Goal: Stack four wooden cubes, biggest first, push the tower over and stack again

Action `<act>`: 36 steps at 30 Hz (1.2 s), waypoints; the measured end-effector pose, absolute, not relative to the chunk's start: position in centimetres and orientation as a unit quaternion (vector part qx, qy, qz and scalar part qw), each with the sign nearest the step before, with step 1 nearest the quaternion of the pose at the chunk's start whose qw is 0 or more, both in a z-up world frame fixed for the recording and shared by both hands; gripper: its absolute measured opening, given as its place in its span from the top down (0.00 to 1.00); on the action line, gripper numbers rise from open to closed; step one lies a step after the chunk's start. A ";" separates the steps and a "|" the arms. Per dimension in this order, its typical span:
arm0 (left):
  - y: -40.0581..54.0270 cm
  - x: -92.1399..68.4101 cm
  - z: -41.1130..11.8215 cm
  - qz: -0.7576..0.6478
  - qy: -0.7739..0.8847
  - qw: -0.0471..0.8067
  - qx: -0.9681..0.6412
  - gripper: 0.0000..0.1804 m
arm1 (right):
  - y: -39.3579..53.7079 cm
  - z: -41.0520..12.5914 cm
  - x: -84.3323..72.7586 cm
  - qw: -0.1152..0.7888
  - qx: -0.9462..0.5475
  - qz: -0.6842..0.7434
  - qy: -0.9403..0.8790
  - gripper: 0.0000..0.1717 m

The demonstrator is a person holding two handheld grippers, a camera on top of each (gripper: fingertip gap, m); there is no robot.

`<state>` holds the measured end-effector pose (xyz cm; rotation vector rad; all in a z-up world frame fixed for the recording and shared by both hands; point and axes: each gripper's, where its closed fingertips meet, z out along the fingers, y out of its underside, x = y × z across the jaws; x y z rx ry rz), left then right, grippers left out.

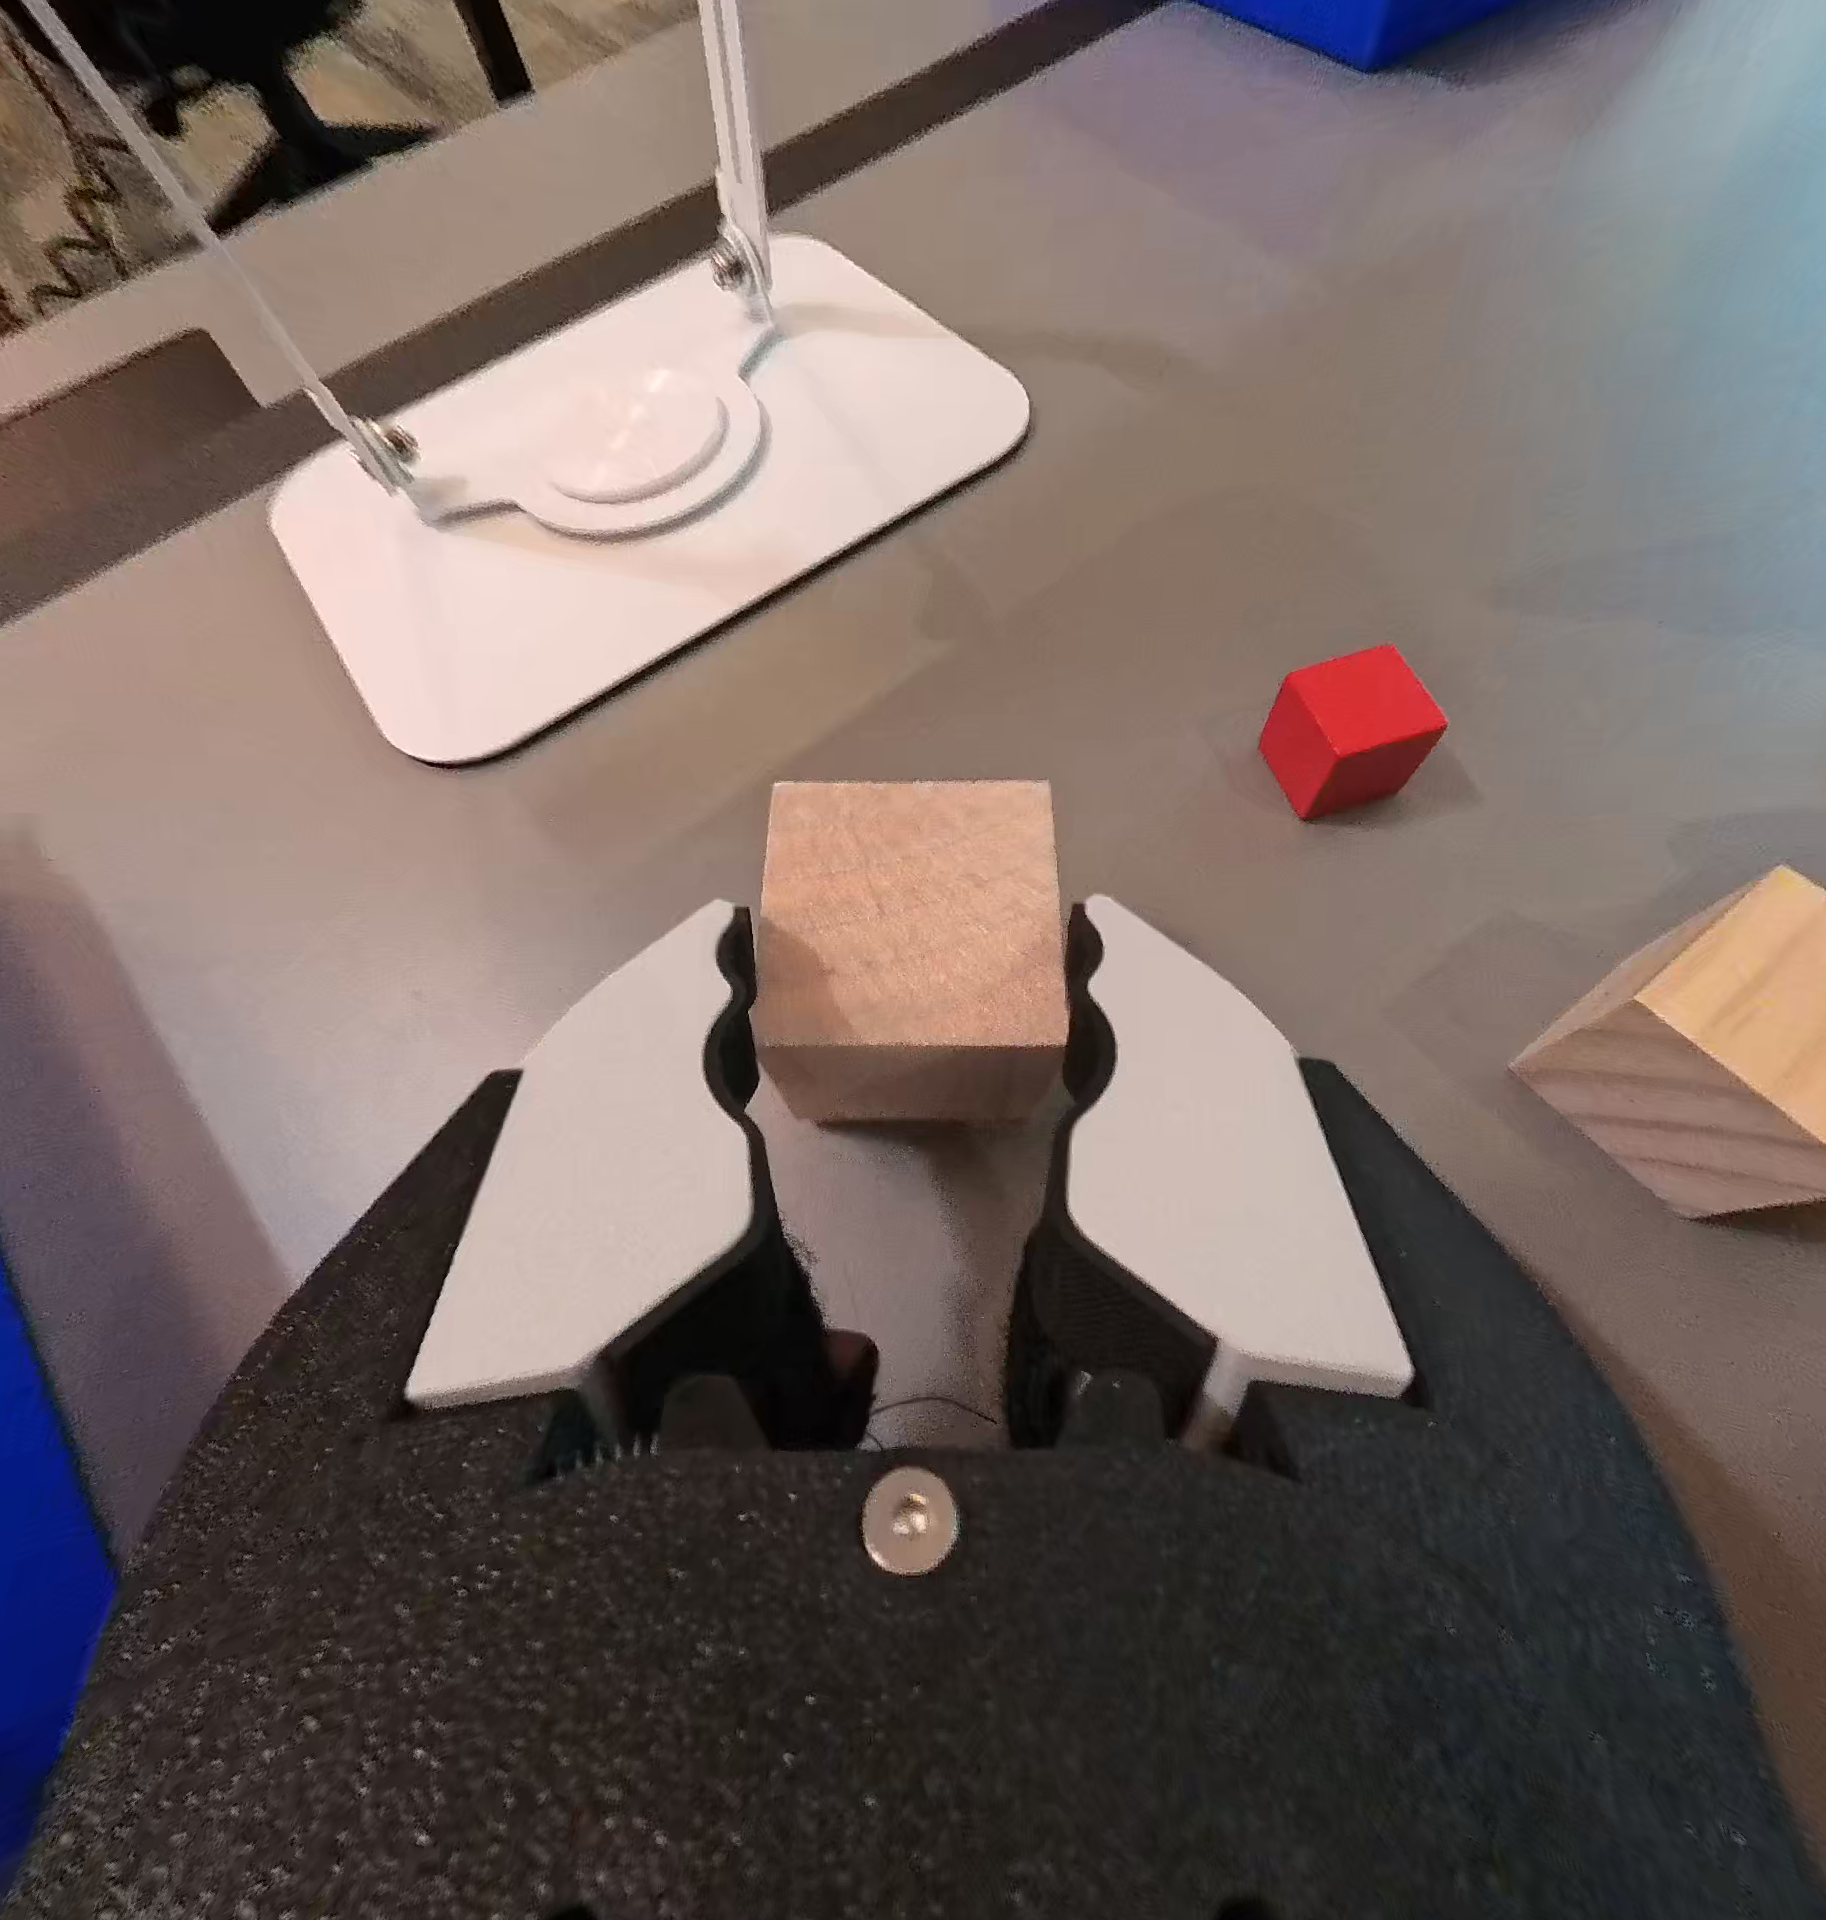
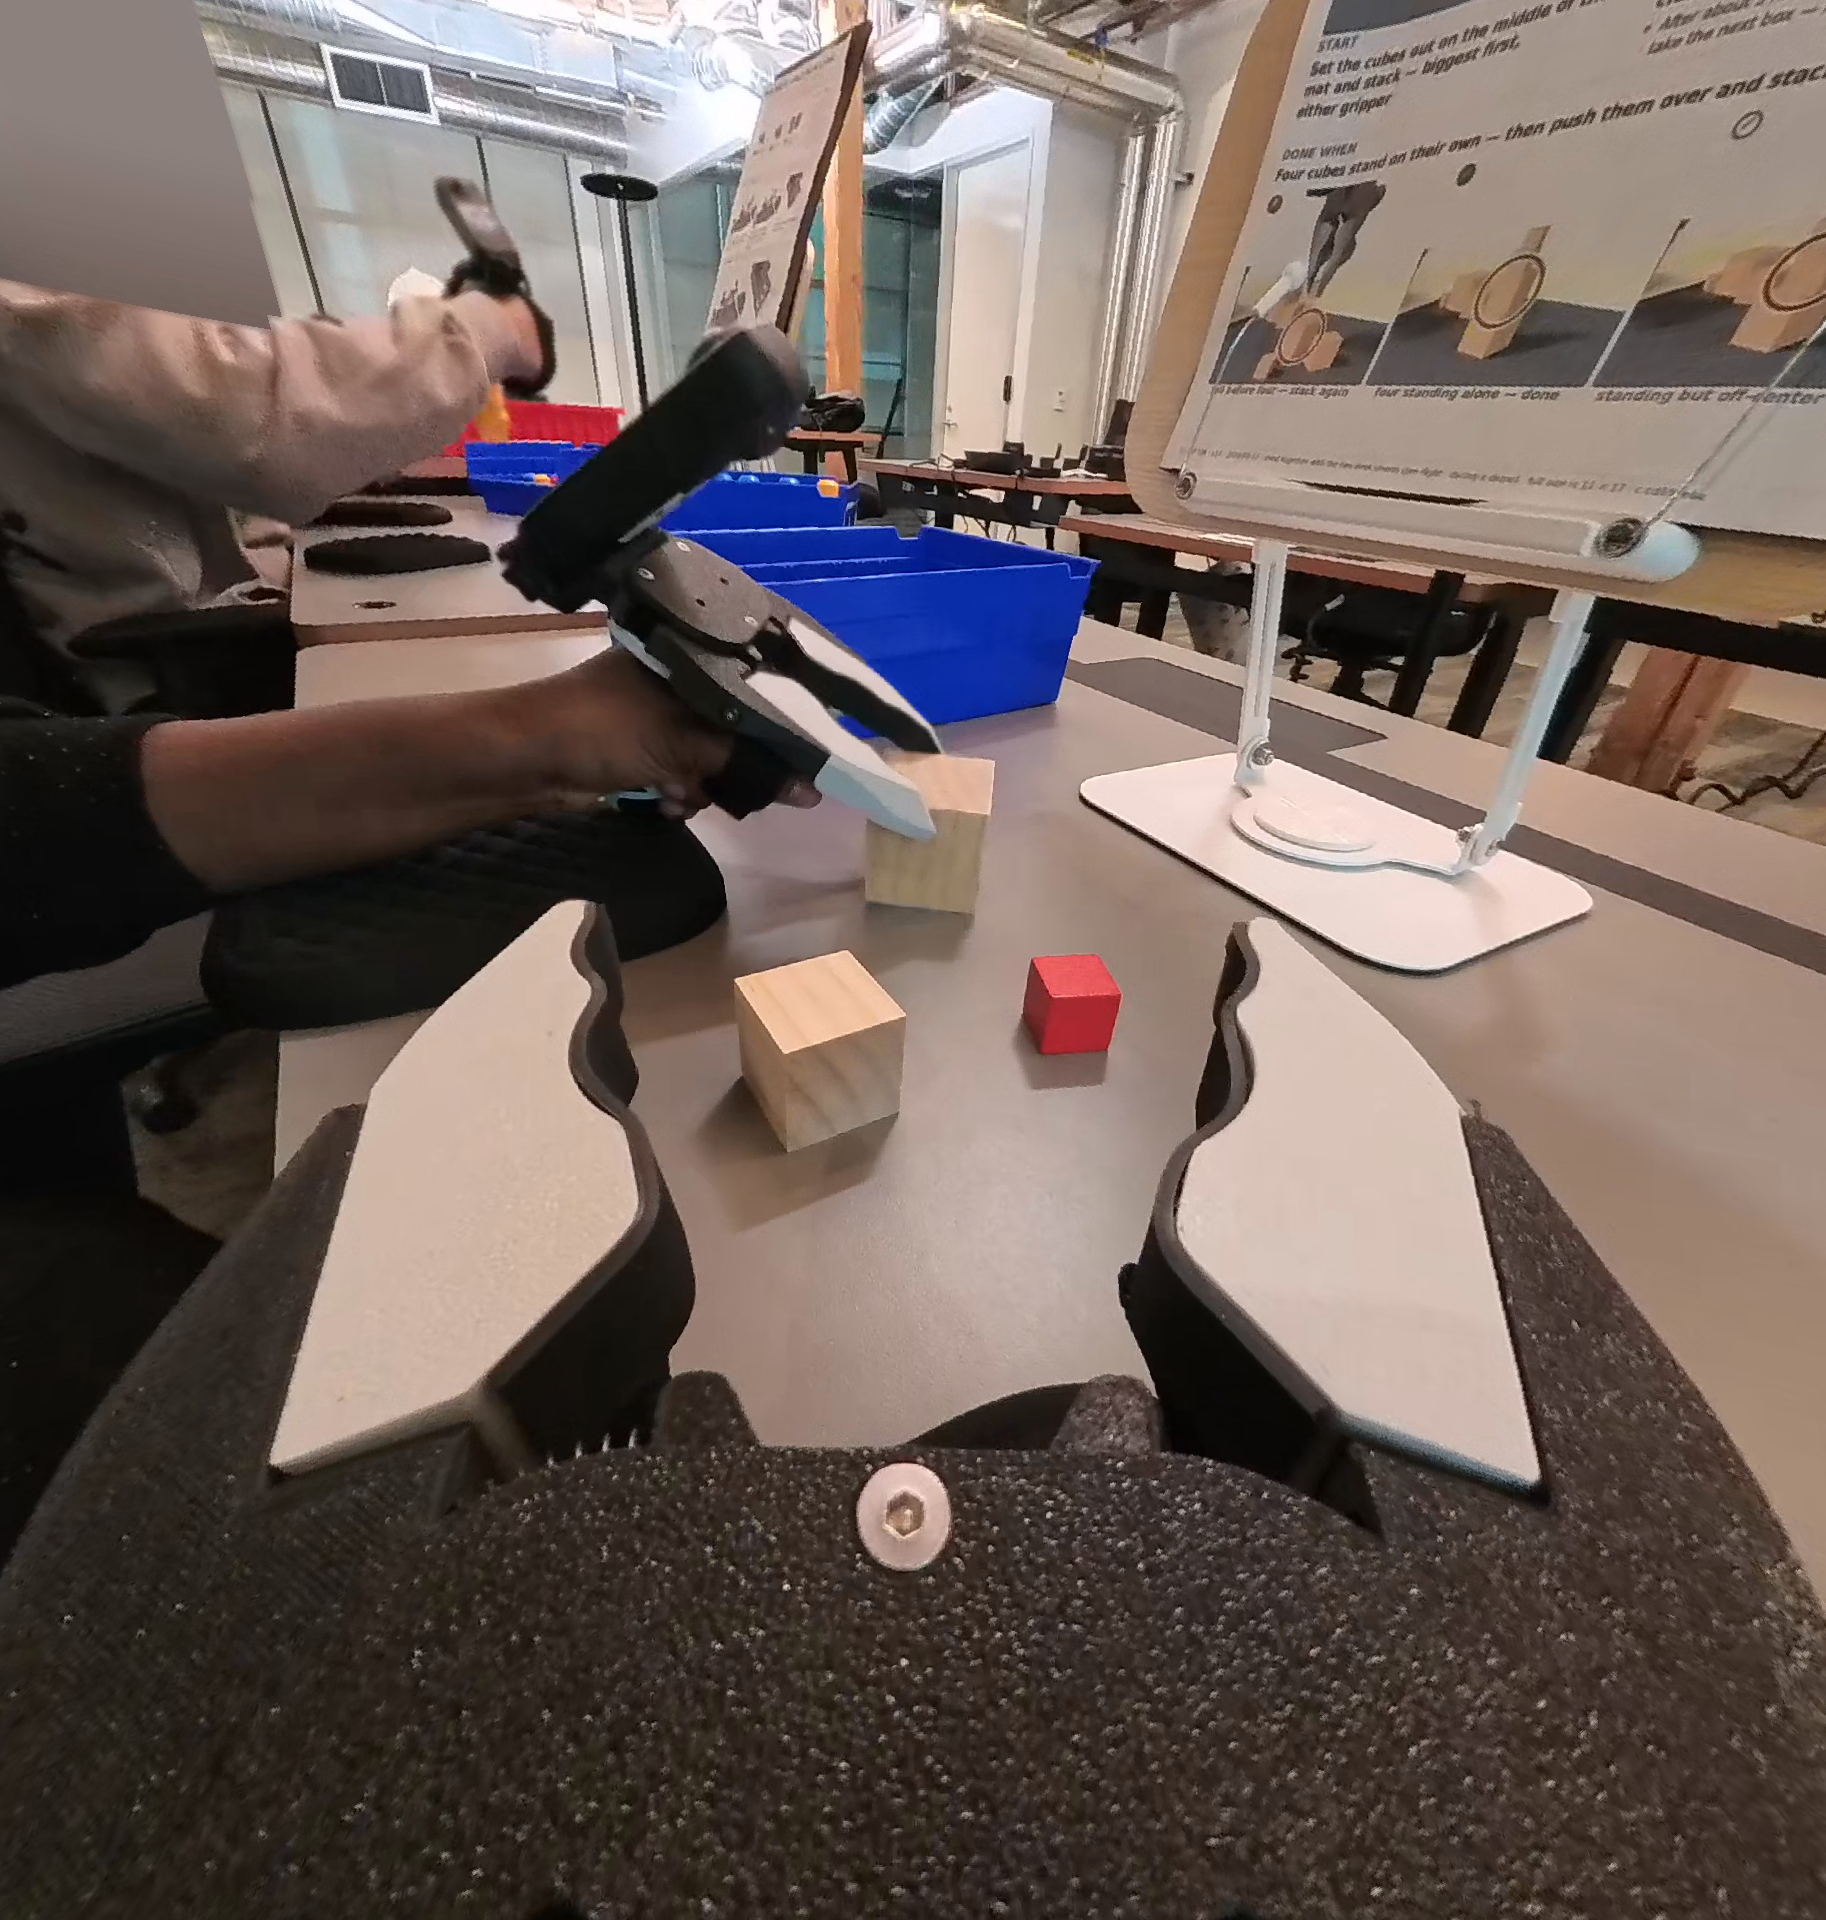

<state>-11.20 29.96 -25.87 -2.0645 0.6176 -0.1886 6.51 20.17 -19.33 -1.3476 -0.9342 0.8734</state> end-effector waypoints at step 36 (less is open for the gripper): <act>20.1 0.2 -28.9 -0.113 0.690 0.117 -0.706 0.74 | 20.1 -19.0 6.7 0.600 -0.572 0.395 -0.397 0.40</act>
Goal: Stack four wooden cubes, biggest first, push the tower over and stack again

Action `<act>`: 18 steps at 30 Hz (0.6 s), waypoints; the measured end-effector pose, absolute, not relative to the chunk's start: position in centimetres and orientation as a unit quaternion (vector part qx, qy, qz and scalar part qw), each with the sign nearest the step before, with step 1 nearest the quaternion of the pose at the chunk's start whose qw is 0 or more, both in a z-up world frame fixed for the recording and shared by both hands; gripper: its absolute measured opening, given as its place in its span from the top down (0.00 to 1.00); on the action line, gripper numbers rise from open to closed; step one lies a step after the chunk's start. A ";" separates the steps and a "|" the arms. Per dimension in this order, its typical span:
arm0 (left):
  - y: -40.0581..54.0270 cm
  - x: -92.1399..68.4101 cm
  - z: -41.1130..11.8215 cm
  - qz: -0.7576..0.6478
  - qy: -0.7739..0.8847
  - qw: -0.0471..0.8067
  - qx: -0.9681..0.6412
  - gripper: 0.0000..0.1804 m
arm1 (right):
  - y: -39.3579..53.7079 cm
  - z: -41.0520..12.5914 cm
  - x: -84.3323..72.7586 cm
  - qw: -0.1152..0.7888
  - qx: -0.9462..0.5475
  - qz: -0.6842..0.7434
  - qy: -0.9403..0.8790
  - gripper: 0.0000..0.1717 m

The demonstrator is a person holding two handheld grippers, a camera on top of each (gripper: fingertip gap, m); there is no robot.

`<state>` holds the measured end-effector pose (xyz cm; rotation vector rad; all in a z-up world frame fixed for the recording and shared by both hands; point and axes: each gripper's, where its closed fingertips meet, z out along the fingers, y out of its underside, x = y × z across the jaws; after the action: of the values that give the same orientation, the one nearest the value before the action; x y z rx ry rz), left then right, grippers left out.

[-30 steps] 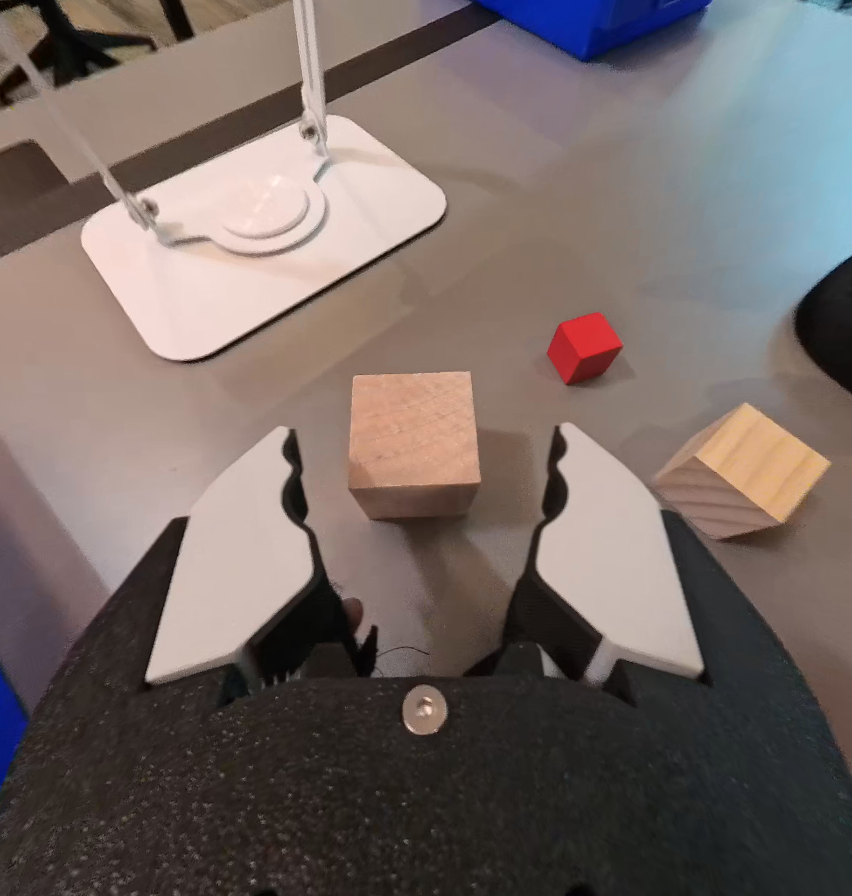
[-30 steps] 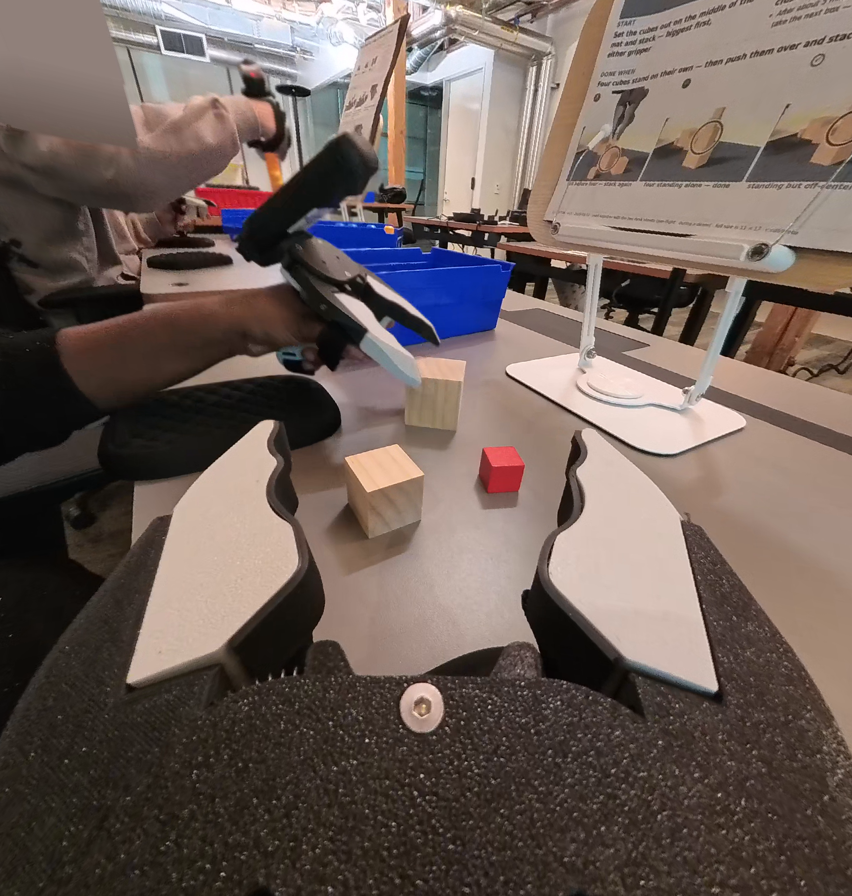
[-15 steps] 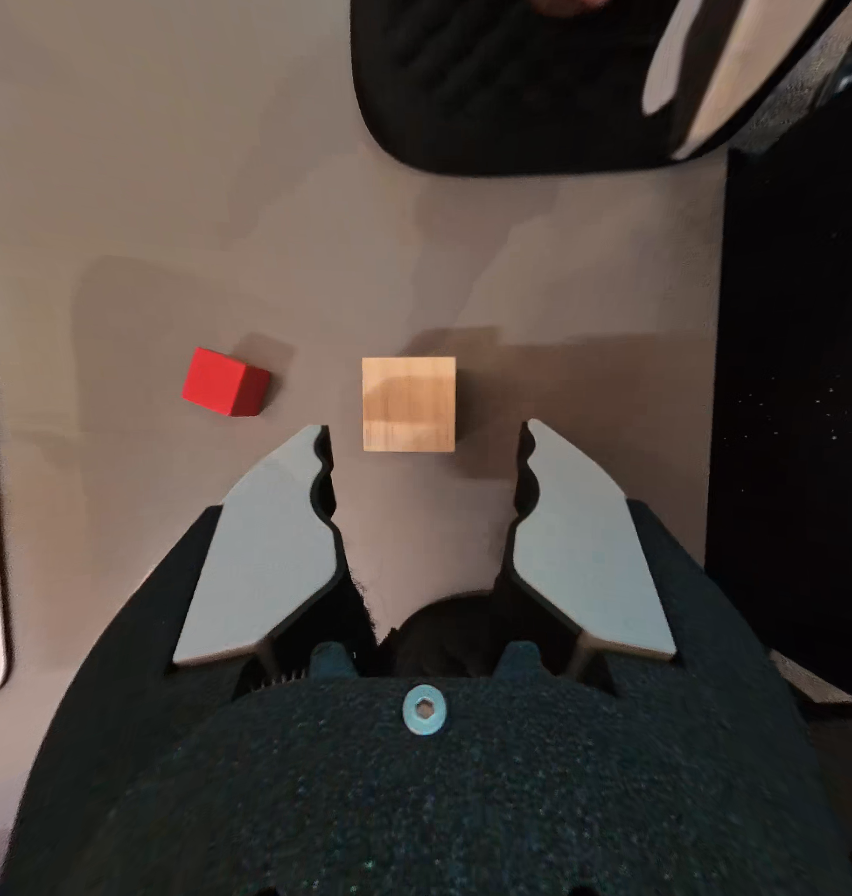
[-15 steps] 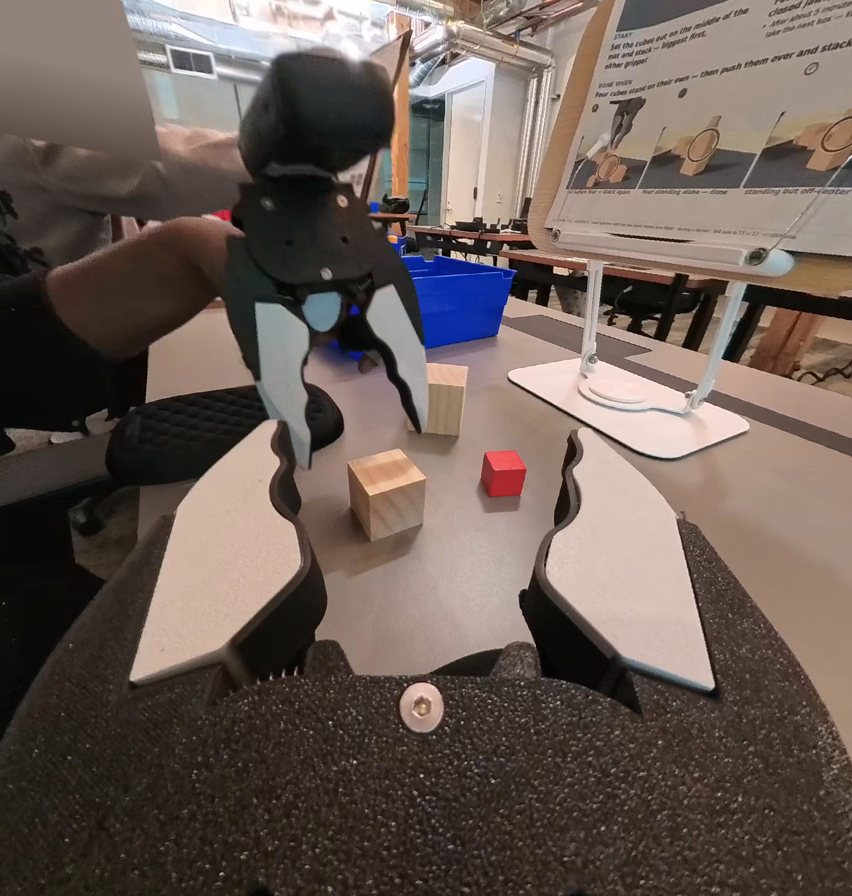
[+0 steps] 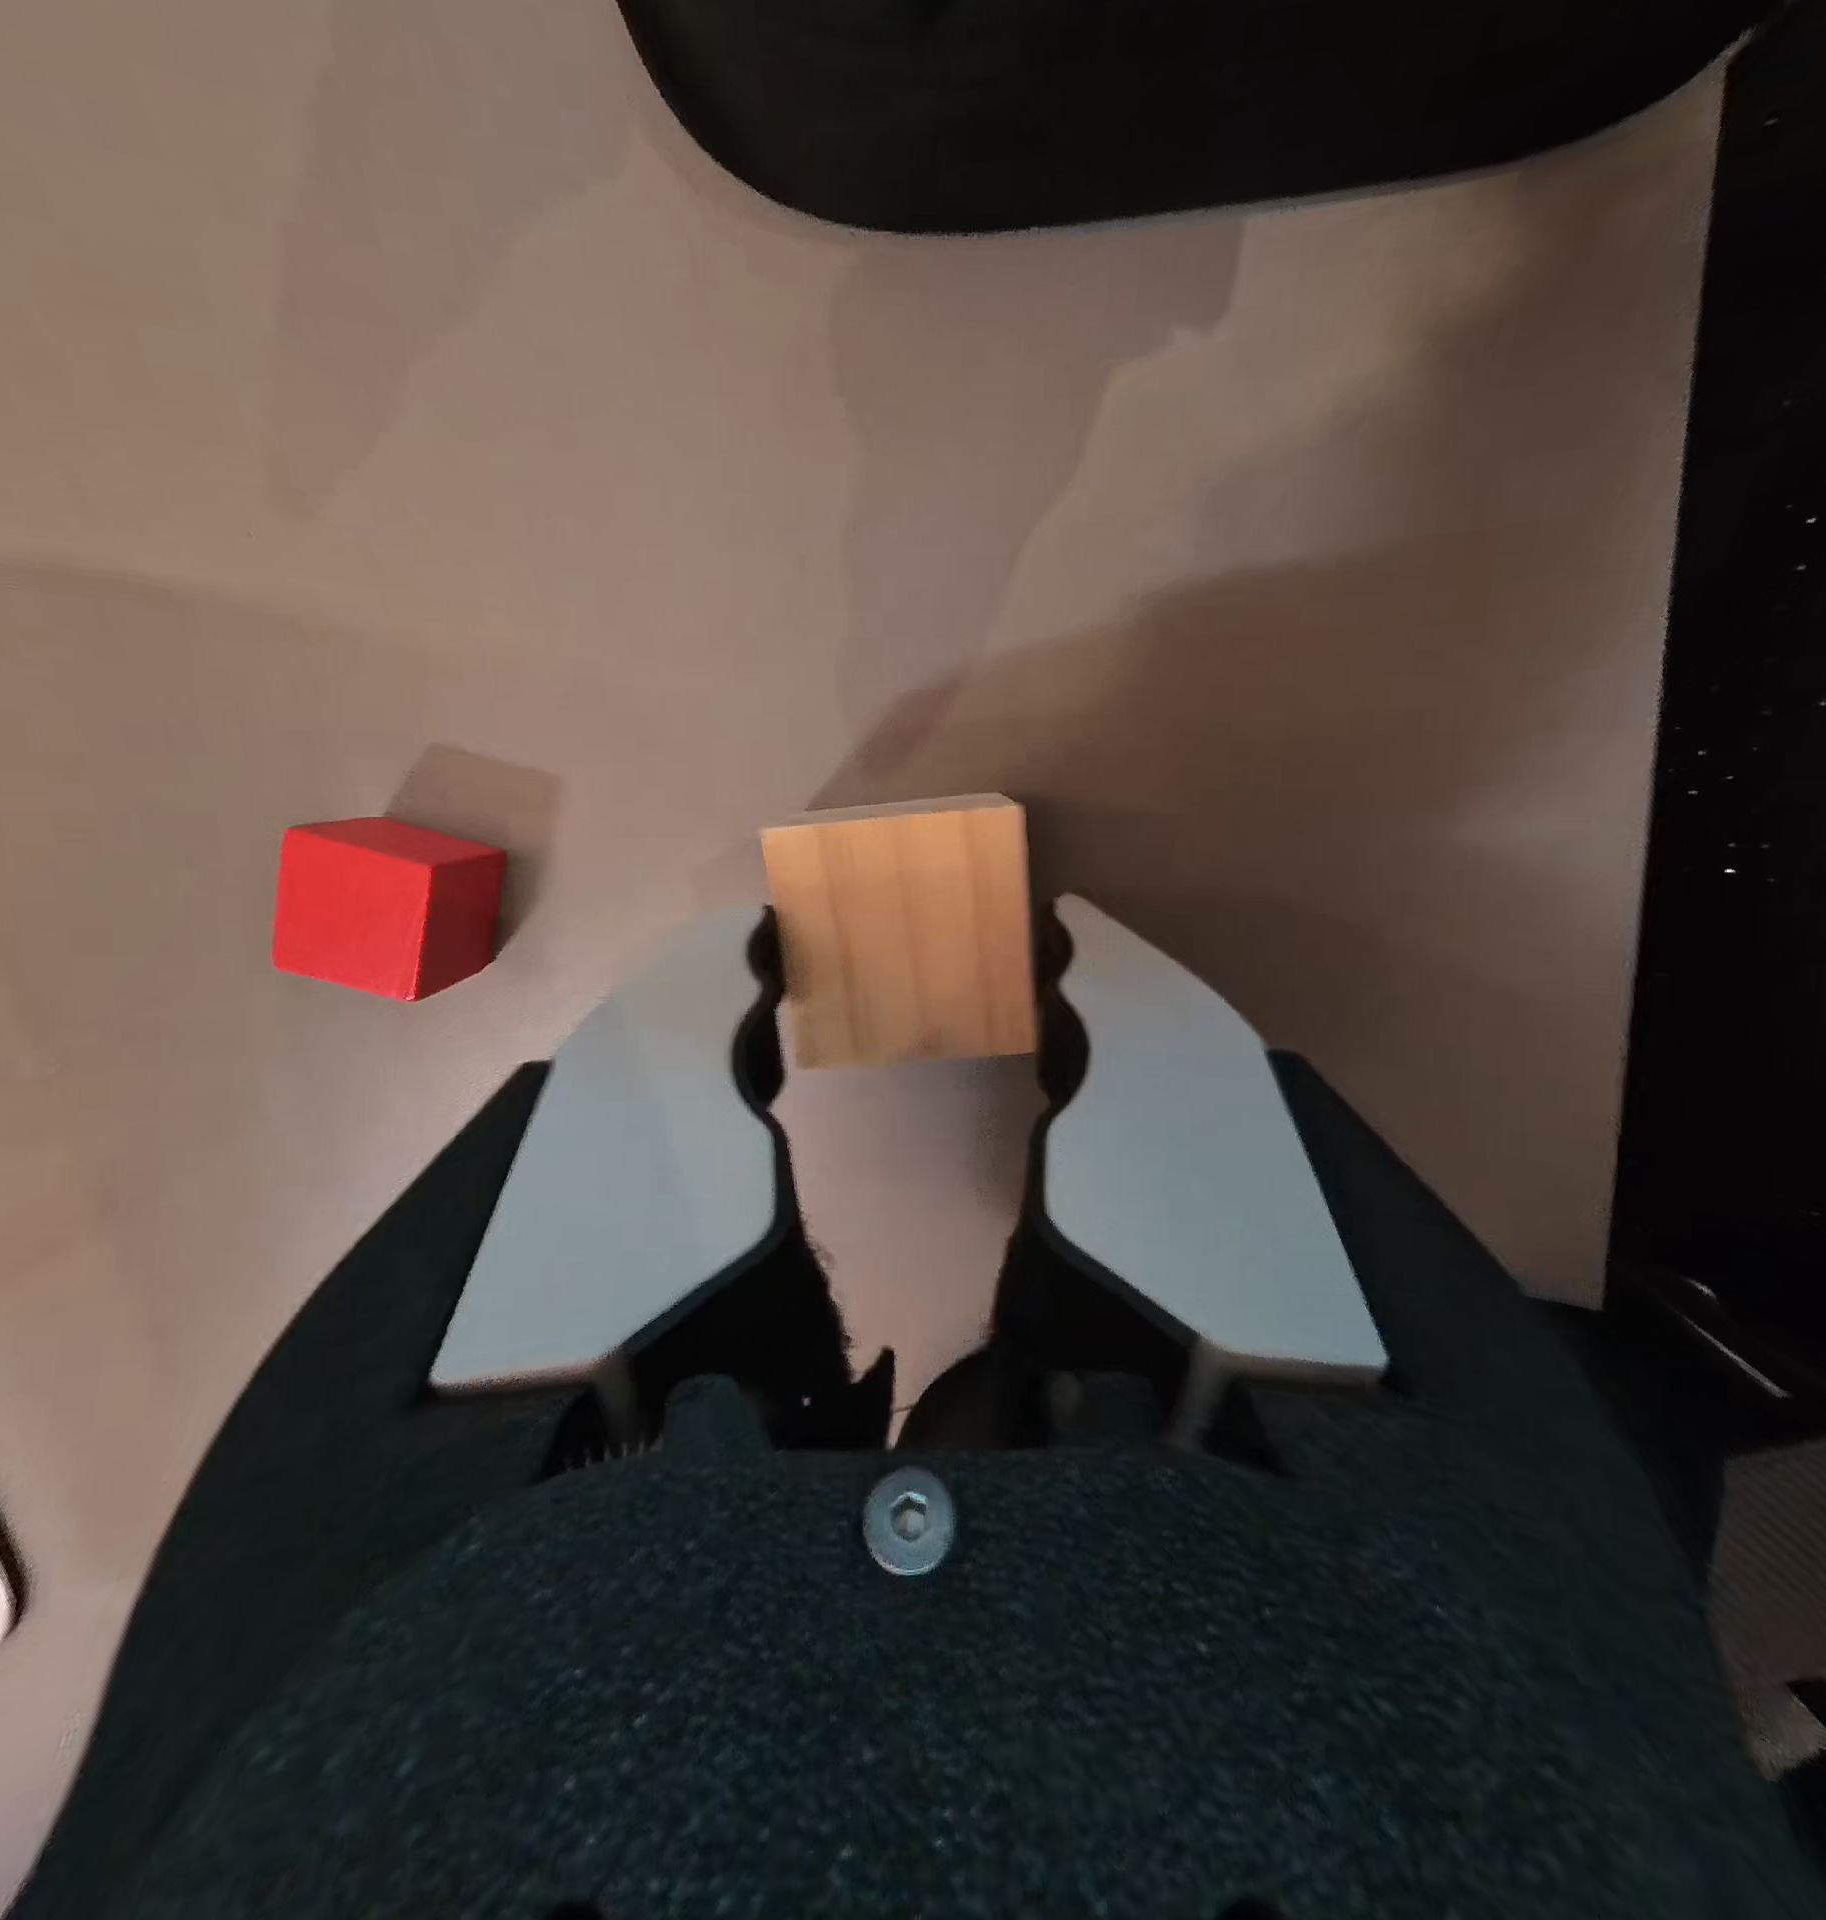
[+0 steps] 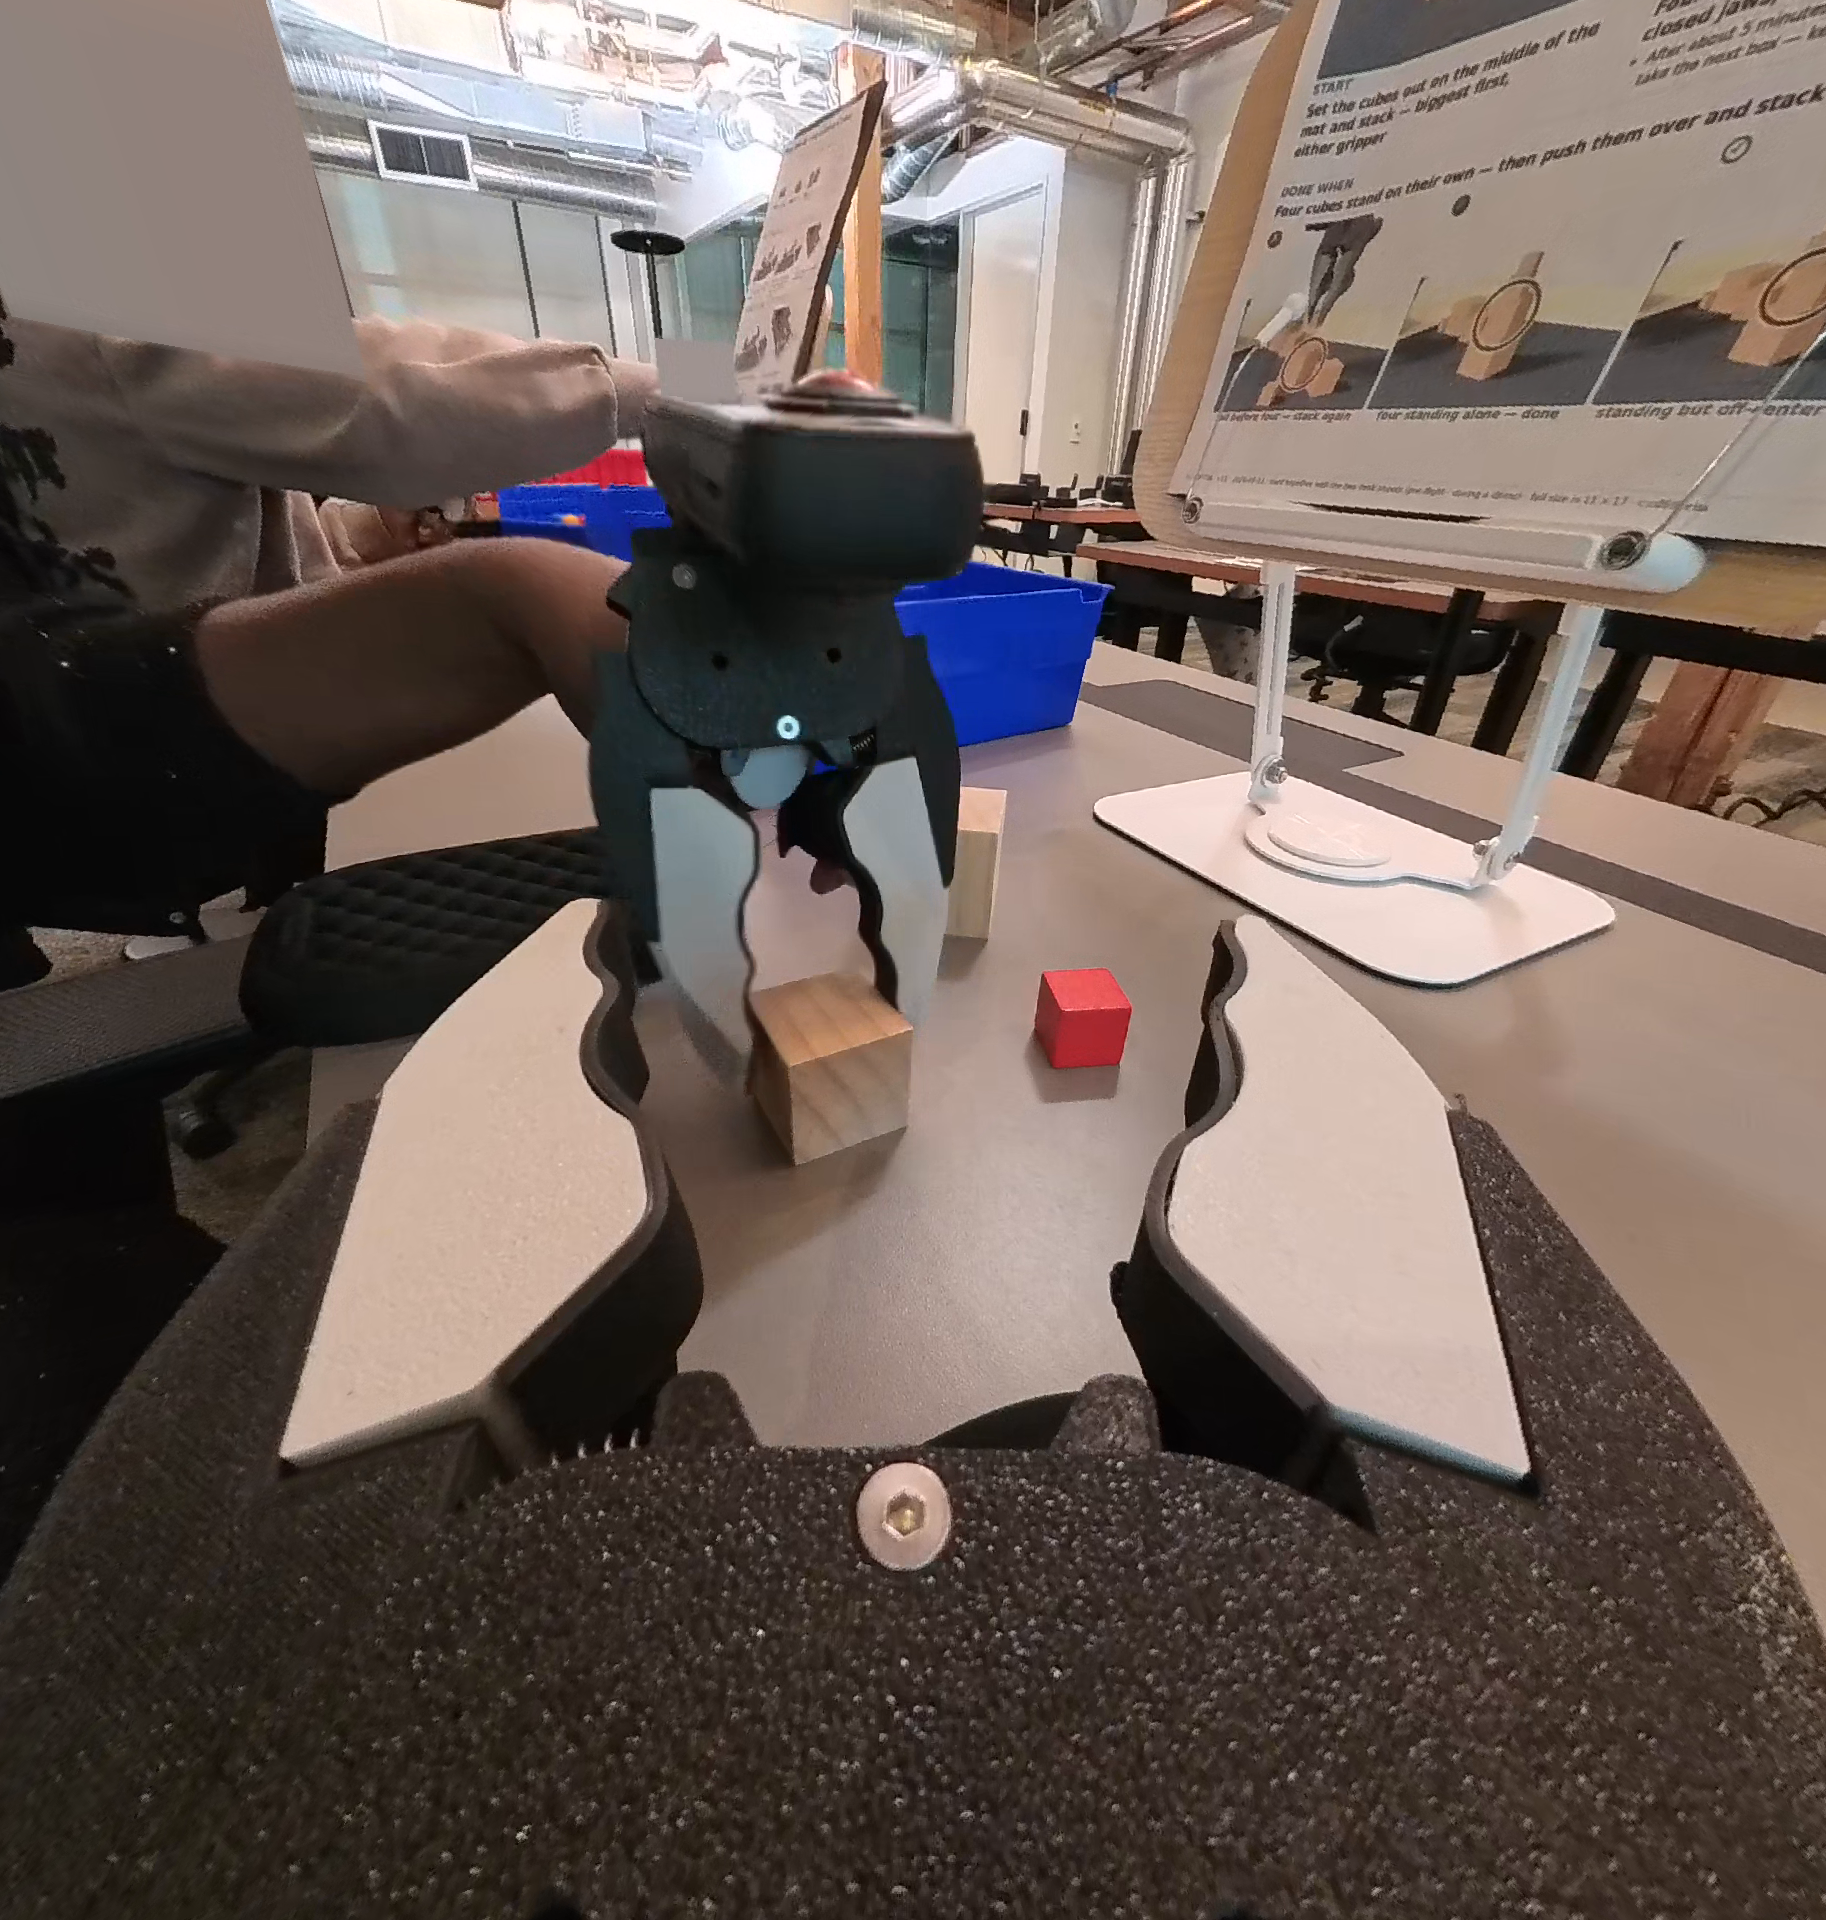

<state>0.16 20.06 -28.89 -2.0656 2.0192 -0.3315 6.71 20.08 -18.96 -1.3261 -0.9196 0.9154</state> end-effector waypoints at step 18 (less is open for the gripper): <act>29.4 -11.3 -19.1 -0.050 0.332 0.253 -0.907 0.75 | 20.2 -19.1 6.7 0.597 -0.578 0.390 -0.397 0.41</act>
<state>-11.31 29.42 -19.13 -2.4663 0.9020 -0.1359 6.66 20.22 -19.11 -1.3402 -0.9210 0.9052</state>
